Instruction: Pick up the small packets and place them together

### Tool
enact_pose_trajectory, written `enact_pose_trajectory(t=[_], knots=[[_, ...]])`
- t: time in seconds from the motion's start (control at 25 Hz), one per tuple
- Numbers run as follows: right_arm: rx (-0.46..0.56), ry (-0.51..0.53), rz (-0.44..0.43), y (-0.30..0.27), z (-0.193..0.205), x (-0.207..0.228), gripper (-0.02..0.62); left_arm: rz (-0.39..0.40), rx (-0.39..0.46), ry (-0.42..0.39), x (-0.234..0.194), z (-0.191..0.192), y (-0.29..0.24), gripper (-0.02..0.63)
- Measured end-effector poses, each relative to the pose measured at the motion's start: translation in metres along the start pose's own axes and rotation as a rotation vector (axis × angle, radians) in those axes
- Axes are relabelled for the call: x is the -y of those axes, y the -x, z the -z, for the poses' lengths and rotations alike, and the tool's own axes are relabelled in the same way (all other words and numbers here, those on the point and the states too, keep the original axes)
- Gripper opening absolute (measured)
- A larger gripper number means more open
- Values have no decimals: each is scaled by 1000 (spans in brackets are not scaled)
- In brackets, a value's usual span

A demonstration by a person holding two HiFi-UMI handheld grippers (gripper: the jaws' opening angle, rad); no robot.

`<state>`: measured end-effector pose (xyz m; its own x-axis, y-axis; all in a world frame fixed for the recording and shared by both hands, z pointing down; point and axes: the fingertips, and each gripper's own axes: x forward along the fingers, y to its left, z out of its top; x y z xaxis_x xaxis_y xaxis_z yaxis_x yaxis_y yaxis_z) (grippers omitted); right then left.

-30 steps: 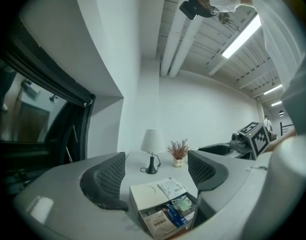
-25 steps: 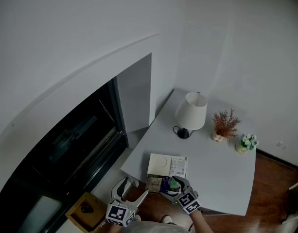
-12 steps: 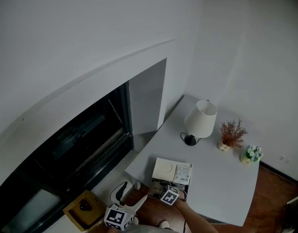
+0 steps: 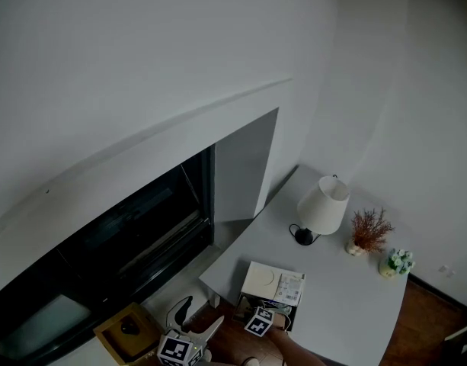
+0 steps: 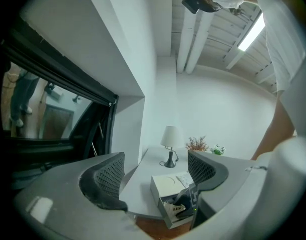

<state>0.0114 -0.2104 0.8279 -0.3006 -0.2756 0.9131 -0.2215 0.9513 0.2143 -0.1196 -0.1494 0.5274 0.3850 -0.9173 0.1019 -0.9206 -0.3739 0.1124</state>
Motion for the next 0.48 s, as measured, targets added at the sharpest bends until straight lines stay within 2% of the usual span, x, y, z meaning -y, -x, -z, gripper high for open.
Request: enact_pose_trajectory(t=[0.2,0.48], knots=[[57,47,18,22,-4,1,164,3,2,8,2,2,-4,393],[279,-33,123,92,-13,2,164,24,23,13,13,-2,-13,377]])
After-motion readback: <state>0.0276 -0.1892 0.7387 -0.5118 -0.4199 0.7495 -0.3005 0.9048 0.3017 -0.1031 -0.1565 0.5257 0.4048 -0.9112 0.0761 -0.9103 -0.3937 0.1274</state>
